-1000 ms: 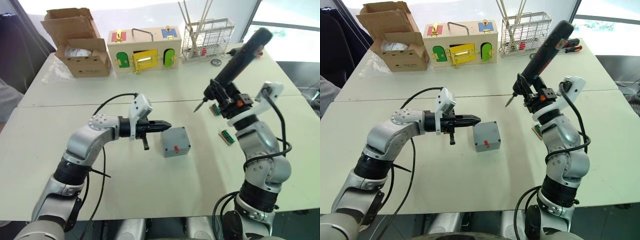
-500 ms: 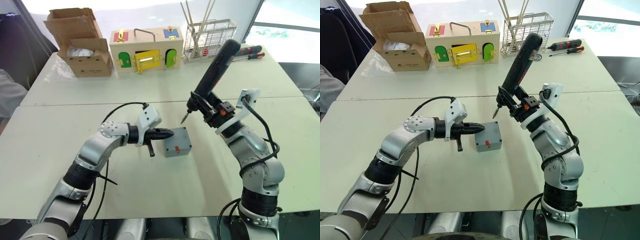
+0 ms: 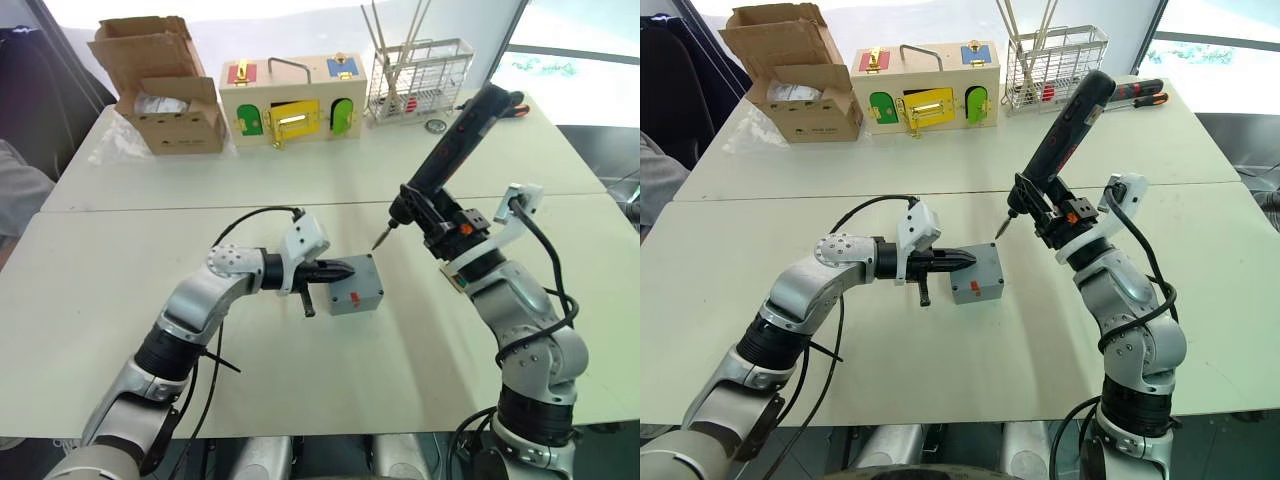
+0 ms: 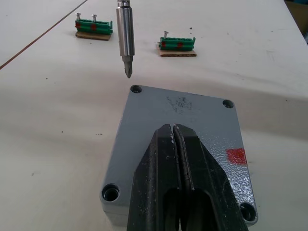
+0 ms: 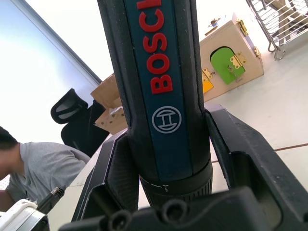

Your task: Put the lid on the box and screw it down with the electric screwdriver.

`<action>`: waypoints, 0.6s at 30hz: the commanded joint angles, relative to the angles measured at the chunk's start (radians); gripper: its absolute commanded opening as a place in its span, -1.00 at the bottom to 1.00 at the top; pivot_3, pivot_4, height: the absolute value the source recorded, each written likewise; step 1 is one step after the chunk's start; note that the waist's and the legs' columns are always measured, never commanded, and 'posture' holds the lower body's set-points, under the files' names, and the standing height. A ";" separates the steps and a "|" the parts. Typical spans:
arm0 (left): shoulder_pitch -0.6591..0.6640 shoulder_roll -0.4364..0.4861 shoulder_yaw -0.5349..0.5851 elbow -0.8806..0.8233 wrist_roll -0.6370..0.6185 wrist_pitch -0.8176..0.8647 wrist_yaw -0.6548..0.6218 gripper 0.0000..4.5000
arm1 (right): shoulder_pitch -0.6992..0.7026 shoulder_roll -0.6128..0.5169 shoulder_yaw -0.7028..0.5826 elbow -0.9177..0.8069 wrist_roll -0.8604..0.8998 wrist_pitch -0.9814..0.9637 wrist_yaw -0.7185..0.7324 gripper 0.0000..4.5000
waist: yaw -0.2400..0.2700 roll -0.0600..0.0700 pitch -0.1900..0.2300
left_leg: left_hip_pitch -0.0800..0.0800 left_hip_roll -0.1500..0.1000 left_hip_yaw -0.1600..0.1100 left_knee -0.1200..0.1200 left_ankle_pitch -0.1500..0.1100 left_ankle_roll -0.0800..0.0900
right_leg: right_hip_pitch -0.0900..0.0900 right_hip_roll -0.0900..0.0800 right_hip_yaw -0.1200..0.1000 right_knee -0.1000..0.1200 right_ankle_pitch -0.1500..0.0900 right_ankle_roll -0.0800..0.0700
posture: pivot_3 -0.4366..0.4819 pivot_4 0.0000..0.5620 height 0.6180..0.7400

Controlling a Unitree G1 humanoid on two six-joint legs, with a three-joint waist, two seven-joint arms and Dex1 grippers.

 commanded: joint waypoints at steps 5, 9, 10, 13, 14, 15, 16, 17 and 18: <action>0.002 -0.008 -0.021 0.019 0.022 -0.005 -0.014 -1.00 | 0.007 -0.026 0.024 -0.070 0.039 -0.027 -0.004 -0.17 | 0.000 0.000 0.000 | 0.000 0.000 0.000 0.000 0.000 0.000 | 0.000 0.000 0.000 0.000 0.000 0.000 | -0.05 -0.47 1.00; 0.004 -0.010 -0.018 0.021 0.028 -0.008 -0.015 -1.00 | 0.019 -0.033 0.034 -0.062 0.034 -0.035 -0.001 -0.17 | 0.000 0.000 0.000 | 0.000 0.000 0.000 0.000 0.000 0.000 | 0.001 0.000 0.000 0.000 0.000 0.000 | -0.05 -0.47 1.00; 0.006 -0.010 -0.018 0.021 0.029 -0.009 -0.014 -1.00 | 0.023 -0.035 0.036 -0.060 0.033 -0.036 0.001 -0.17 | 0.000 0.000 0.000 | 0.000 0.000 0.000 0.000 0.000 0.000 | 0.001 0.000 0.000 0.000 0.000 0.000 | -0.05 -0.47 1.00; 0.010 -0.012 -0.016 0.017 0.030 -0.006 -0.008 -1.00 | 0.032 -0.054 0.052 -0.053 0.012 -0.044 0.013 -0.17 | 0.000 0.000 0.000 | 0.000 0.000 0.000 0.000 0.000 0.000 | 0.001 0.000 0.000 0.000 0.000 0.000 | -0.05 -0.47 1.00; 0.012 -0.012 -0.016 0.015 0.030 -0.006 -0.007 -1.00 | 0.033 -0.060 0.062 -0.048 0.000 -0.051 0.016 -0.17 | 0.000 0.000 -0.001 | 0.001 0.000 0.000 0.000 0.000 0.000 | 0.001 0.000 0.000 0.000 0.000 0.000 | -0.05 -0.47 1.00; 0.013 -0.012 -0.016 0.014 0.030 -0.005 -0.006 -1.00 | 0.033 -0.066 0.068 -0.045 -0.006 -0.058 0.016 -0.17 | 0.000 0.000 -0.001 | 0.001 0.000 0.000 0.000 0.000 0.000 | 0.001 0.000 0.000 0.000 0.000 0.000 | -0.05 -0.47 1.00; 0.015 -0.012 -0.017 0.012 0.030 -0.004 -0.006 -1.00 | 0.031 -0.072 0.079 -0.039 -0.018 -0.067 0.018 -0.17 | 0.000 0.000 -0.001 | 0.001 0.000 0.000 0.000 0.000 0.000 | 0.001 0.000 0.000 0.000 0.000 0.000 | -0.05 -0.47 1.00; 0.016 -0.012 -0.017 0.011 0.031 -0.004 -0.005 -1.00 | 0.029 -0.077 0.088 -0.033 -0.031 -0.076 0.020 -0.17 | 0.000 0.000 -0.001 | 0.001 0.000 0.000 0.000 0.000 0.000 | 0.002 0.000 0.000 0.000 0.000 0.000 | -0.05 -0.47 1.00; 0.017 -0.012 -0.018 0.009 0.032 -0.003 -0.004 -1.00 | 0.027 -0.081 0.096 -0.027 -0.044 -0.084 0.022 -0.17 | 0.000 0.000 -0.001 | 0.002 0.000 0.000 0.000 0.000 0.000 | 0.002 0.000 0.000 0.000 0.000 0.000 | -0.05 -0.47 1.00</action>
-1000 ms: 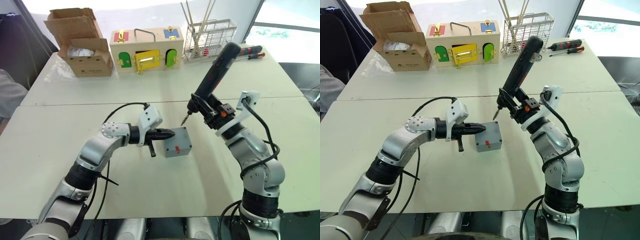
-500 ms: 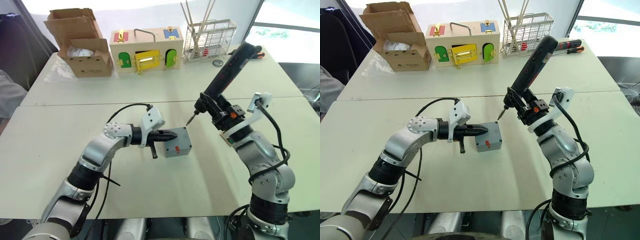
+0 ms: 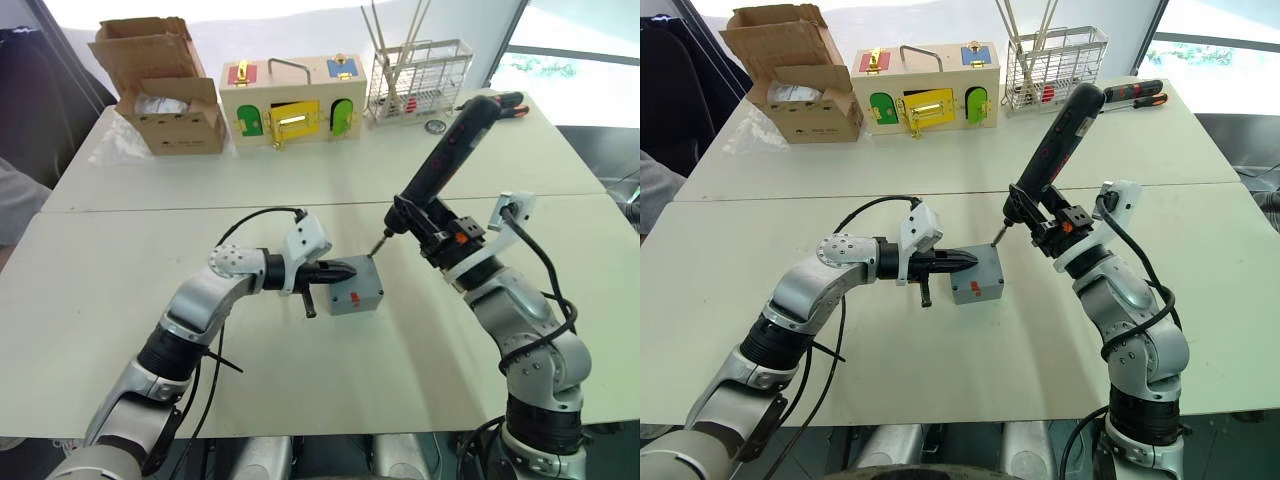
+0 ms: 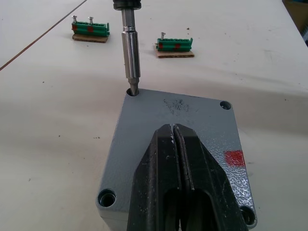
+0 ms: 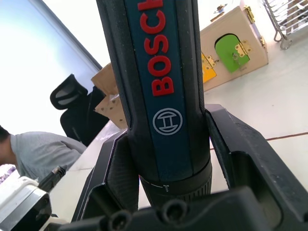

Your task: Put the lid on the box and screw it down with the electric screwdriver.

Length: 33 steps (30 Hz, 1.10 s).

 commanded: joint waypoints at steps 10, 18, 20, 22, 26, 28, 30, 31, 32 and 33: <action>0.023 0.005 -0.017 -0.007 0.020 0.015 0.007 -1.00 | 0.009 -0.076 0.130 0.036 -0.149 -0.115 0.071 -0.17 | 0.001 -0.001 -0.002 | 0.005 0.000 0.000 0.000 0.000 0.001 | 0.006 0.000 0.000 -0.001 0.000 0.000 | -0.05 -0.47 1.00; 0.040 0.019 -0.040 -0.022 0.038 0.012 0.001 -1.00 | 0.018 -0.084 0.209 0.056 -0.218 -0.158 0.106 -0.17 | 0.001 -0.002 -0.007 | 0.014 0.000 0.000 -0.003 -0.001 0.002 | 0.014 0.000 0.000 -0.002 -0.001 0.001 | -0.05 -0.47 1.00; 0.044 0.024 -0.049 -0.023 0.045 0.008 0.000 -1.00 | 0.023 -0.088 0.229 0.062 -0.237 -0.166 0.116 -0.17 | 0.001 -0.002 -0.011 | 0.014 0.000 0.000 -0.003 -0.002 0.002 | 0.014 0.000 0.000 -0.002 -0.001 0.001 | -0.05 -0.47 1.00; 0.048 0.027 -0.053 -0.024 0.050 0.007 0.001 -1.00 | 0.031 -0.091 0.246 0.066 -0.256 -0.175 0.124 -0.17 | 0.001 -0.003 -0.015 | 0.015 0.000 0.000 -0.003 -0.002 0.003 | 0.015 0.000 0.000 -0.003 -0.001 0.001 | -0.05 -0.47 1.00; 0.066 0.038 -0.066 -0.034 0.064 0.009 0.001 -1.00 | 0.062 -0.098 0.277 0.068 -0.296 -0.192 0.140 -0.17 | 0.001 -0.003 -0.023 | 0.017 0.000 0.000 -0.003 -0.003 0.004 | 0.017 0.000 0.000 -0.004 -0.002 0.002 | -0.05 -0.47 1.00; 0.075 0.041 -0.067 -0.043 0.065 0.015 0.003 -1.00 | 0.083 -0.094 0.285 0.067 -0.303 -0.199 0.142 -0.17 | 0.002 -0.003 -0.025 | 0.021 0.000 0.000 -0.004 -0.006 0.009 | 0.022 0.000 0.000 -0.005 -0.003 0.003 | -0.05 -0.47 1.00; 0.081 0.043 -0.068 -0.048 0.068 0.018 0.006 -1.00 | 0.103 -0.090 0.291 0.072 -0.311 -0.210 0.145 -0.17 | 0.002 -0.004 -0.026 | 0.028 0.000 0.000 -0.005 -0.009 0.013 | 0.028 0.000 0.000 -0.006 -0.004 0.004 | -0.05 -0.47 1.00; 0.083 0.045 -0.068 -0.049 0.071 0.019 0.007 -1.00 | 0.110 -0.089 0.293 0.074 -0.314 -0.215 0.146 -0.17 | 0.002 -0.004 -0.027 | 0.031 0.000 0.000 -0.006 -0.009 0.014 | 0.032 0.000 0.000 -0.007 -0.006 0.005 | -0.05 -0.47 1.00; 0.085 0.047 -0.070 -0.048 0.076 0.018 0.008 -1.00 | 0.118 -0.087 0.294 0.077 -0.317 -0.219 0.147 -0.17 | 0.002 -0.004 -0.029 | 0.033 0.000 0.000 -0.007 -0.010 0.014 | 0.034 0.000 0.000 -0.008 -0.007 0.005 | -0.05 -0.47 1.00; 0.086 0.048 -0.072 -0.045 0.080 0.016 0.008 -1.00 | 0.122 -0.087 0.295 0.079 -0.319 -0.221 0.149 -0.17 | 0.002 -0.005 -0.031 | 0.033 0.000 0.000 -0.008 -0.010 0.014 | 0.034 0.000 0.000 -0.009 -0.007 0.005 | -0.05 -0.47 1.00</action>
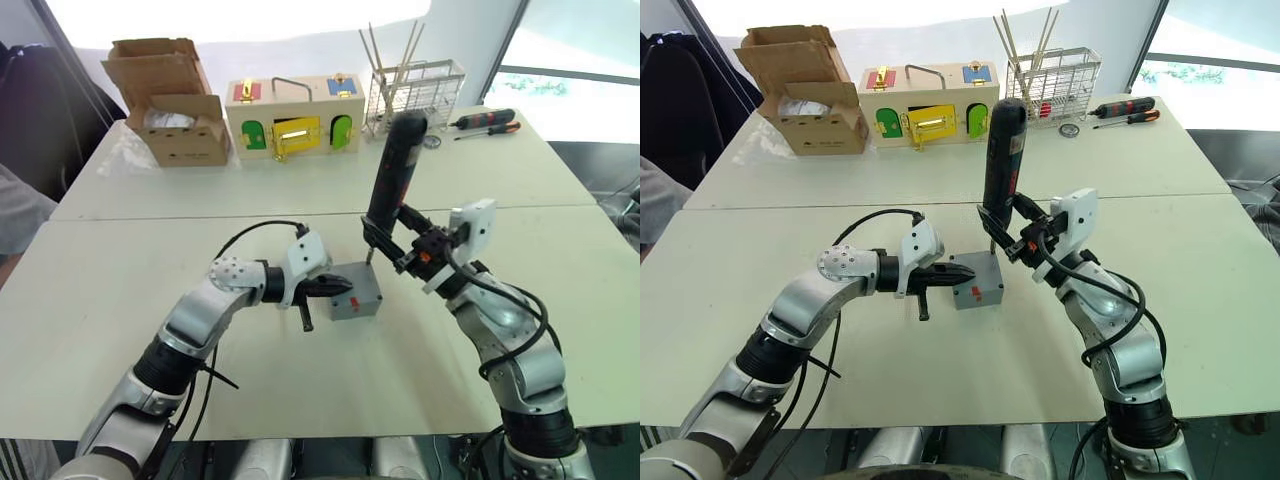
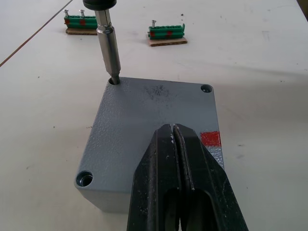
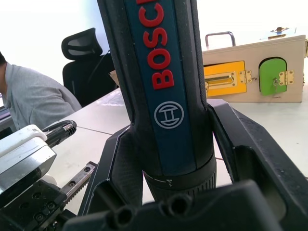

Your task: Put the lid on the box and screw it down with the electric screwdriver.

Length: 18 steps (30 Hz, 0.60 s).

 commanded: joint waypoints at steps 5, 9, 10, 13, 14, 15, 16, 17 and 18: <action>0.024 0.027 -0.041 0.009 0.036 0.012 -0.004 -1.00 | 0.056 -0.003 0.068 0.063 -0.032 0.026 0.032 -0.17 | 0.000 -0.003 -0.012 | 0.001 0.000 0.000 -0.004 0.000 0.000 | 0.000 0.000 0.000 -0.002 0.000 0.000 | -0.05 -0.47 1.00; 0.029 0.029 -0.044 0.011 0.038 0.007 -0.002 -1.00 | 0.050 -0.018 0.085 0.071 -0.059 0.042 0.033 -0.17 | 0.000 -0.005 -0.015 | 0.005 0.000 0.000 -0.008 0.000 0.000 | 0.004 0.000 0.000 -0.006 0.000 0.000 | -0.05 -0.47 1.00; 0.030 0.030 -0.044 0.011 0.038 0.006 -0.002 -1.00 | 0.046 -0.018 0.088 0.074 -0.067 0.046 0.030 -0.17 | 0.000 -0.005 -0.015 | 0.007 0.000 0.000 -0.009 0.000 0.000 | 0.005 0.000 0.000 -0.007 0.000 0.000 | -0.05 -0.47 1.00; 0.031 0.032 -0.043 0.013 0.041 0.004 -0.002 -1.00 | 0.028 -0.016 0.095 0.089 -0.080 0.059 0.027 -0.17 | 0.000 -0.005 -0.016 | 0.013 0.001 0.000 -0.010 0.000 0.000 | 0.007 0.000 0.000 -0.009 -0.001 0.000 | -0.05 -0.47 1.00; 0.031 0.033 -0.041 0.012 0.041 0.005 -0.001 -1.00 | 0.025 -0.014 0.094 0.091 -0.079 0.057 0.030 -0.17 | 0.001 -0.005 -0.016 | 0.014 0.001 0.000 -0.011 0.000 0.000 | 0.008 0.000 0.000 -0.010 -0.001 0.000 | -0.05 -0.47 1.00; 0.030 0.035 -0.038 0.012 0.040 0.005 -0.001 -1.00 | 0.024 -0.012 0.090 0.092 -0.076 0.057 0.031 -0.17 | 0.001 -0.005 -0.016 | 0.014 0.001 0.000 -0.011 0.000 0.000 | 0.009 0.000 0.000 -0.010 -0.001 0.000 | -0.05 -0.47 1.00; 0.029 0.037 -0.036 0.013 0.040 0.006 -0.002 -1.00 | 0.025 -0.011 0.086 0.096 -0.074 0.055 0.033 -0.17 | 0.001 -0.005 -0.016 | 0.014 0.001 0.000 -0.011 0.000 0.000 | 0.008 0.000 0.000 -0.010 -0.001 0.000 | -0.05 -0.47 1.00; 0.029 0.038 -0.034 0.012 0.039 0.007 -0.002 -1.00 | 0.028 -0.011 0.083 0.096 -0.071 0.054 0.036 -0.17 | 0.001 -0.005 -0.016 | 0.014 0.001 0.000 -0.011 0.000 0.000 | 0.008 0.000 0.000 -0.010 -0.001 0.000 | -0.05 -0.47 1.00; 0.030 0.041 -0.032 0.012 0.039 0.008 -0.001 -1.00 | 0.034 -0.009 0.081 0.096 -0.069 0.054 0.036 -0.17 | 0.001 -0.005 -0.016 | 0.014 0.001 0.000 -0.011 0.000 0.000 | 0.008 0.000 0.000 -0.010 -0.001 0.000 | -0.05 -0.47 1.00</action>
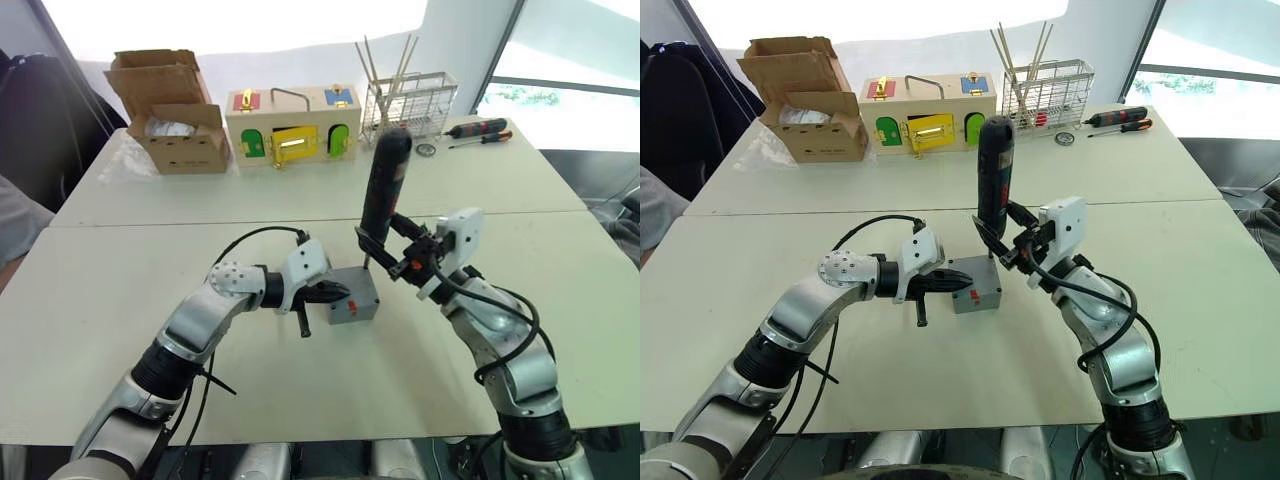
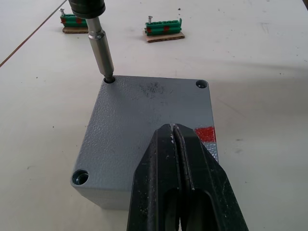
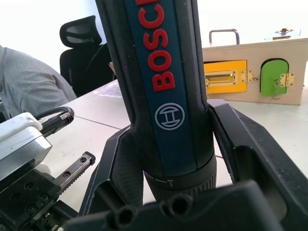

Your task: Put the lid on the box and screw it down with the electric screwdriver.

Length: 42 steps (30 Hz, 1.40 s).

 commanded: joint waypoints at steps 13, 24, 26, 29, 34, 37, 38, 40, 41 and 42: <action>0.026 0.024 -0.014 0.006 0.022 0.027 0.006 -1.00 | 0.067 0.001 0.025 0.047 0.016 0.071 0.021 -0.17 | 0.000 -0.002 -0.001 | 0.000 0.000 0.000 -0.001 0.000 0.000 | 0.000 0.000 0.000 0.000 0.000 0.000 | -0.05 -0.47 1.00; 0.024 0.023 -0.012 0.025 0.027 0.007 0.003 -1.00 | -0.012 -0.093 -0.085 -0.113 0.124 0.204 0.043 -0.17 | 0.004 -0.001 0.002 | -0.001 0.000 0.000 -0.001 0.000 0.000 | -0.001 0.000 0.000 -0.001 -0.001 0.000 | -0.05 -0.47 1.00; 0.029 0.032 -0.011 0.026 0.026 0.001 -0.006 -1.00 | -0.083 -0.118 -0.157 -0.163 0.217 0.281 0.033 -0.17 | 0.005 -0.001 0.003 | -0.003 0.000 -0.001 -0.001 0.000 0.000 | -0.001 -0.001 0.000 -0.001 -0.001 0.000 | -0.05 -0.47 1.00; 0.037 0.036 -0.007 0.026 0.023 -0.006 -0.010 -1.00 | -0.255 -0.123 -0.281 -0.175 0.368 0.376 -0.023 -0.17 | 0.003 0.002 0.010 | -0.014 0.000 -0.001 0.000 0.000 0.000 | -0.008 -0.001 0.000 -0.001 0.001 -0.001 | -0.05 -0.47 1.00; 0.056 0.000 0.088 -0.015 -0.059 0.011 0.019 -1.00 | -0.434 -0.112 -0.392 -0.125 0.492 0.451 -0.119 -0.17 | 0.005 0.004 0.017 | -0.020 0.000 -0.001 -0.001 0.001 -0.001 | -0.015 0.000 0.000 0.001 0.001 -0.002 | -0.05 -0.47 1.00; 0.070 -0.018 0.159 -0.057 -0.117 0.034 0.041 -1.00 | -0.461 -0.140 -0.432 -0.096 0.541 0.504 -0.149 -0.17 | 0.004 0.004 0.019 | -0.022 0.000 -0.001 0.000 0.001 -0.001 | -0.017 -0.001 0.000 0.000 0.001 -0.002 | -0.05 -0.47 1.00; 0.072 -0.021 0.173 -0.064 -0.128 0.040 0.047 -1.00 | -0.464 -0.147 -0.438 -0.088 0.547 0.519 -0.163 -0.17 | 0.005 0.004 0.020 | -0.023 -0.001 -0.001 0.000 0.001 -0.001 | -0.018 -0.001 0.000 0.000 0.001 -0.002 | -0.05 -0.47 1.00; 0.061 -0.031 0.223 -0.082 -0.160 0.052 0.070 -1.00 | -0.467 -0.201 -0.449 -0.058 0.557 0.598 -0.185 -0.17 | 0.005 0.005 0.022 | -0.027 -0.001 -0.001 0.002 0.001 -0.001 | -0.020 -0.001 0.000 0.000 0.002 -0.002 | -0.05 -0.47 1.00; 0.056 -0.035 0.242 -0.091 -0.175 0.060 0.080 -1.00 | -0.467 -0.229 -0.454 -0.047 0.565 0.634 -0.189 -0.17 | 0.006 0.005 0.024 | -0.029 -0.001 -0.001 0.003 0.001 -0.001 | -0.023 -0.001 0.000 0.001 0.002 -0.003 | -0.05 -0.47 1.00; 0.044 -0.030 0.270 -0.107 -0.203 0.078 0.081 -1.00 | -0.477 -0.277 -0.463 -0.020 0.576 0.680 -0.180 -0.17 | 0.006 0.005 0.026 | -0.031 -0.001 -0.001 0.003 0.001 -0.001 | -0.024 -0.001 0.000 0.001 0.002 -0.003 | -0.05 -0.47 1.00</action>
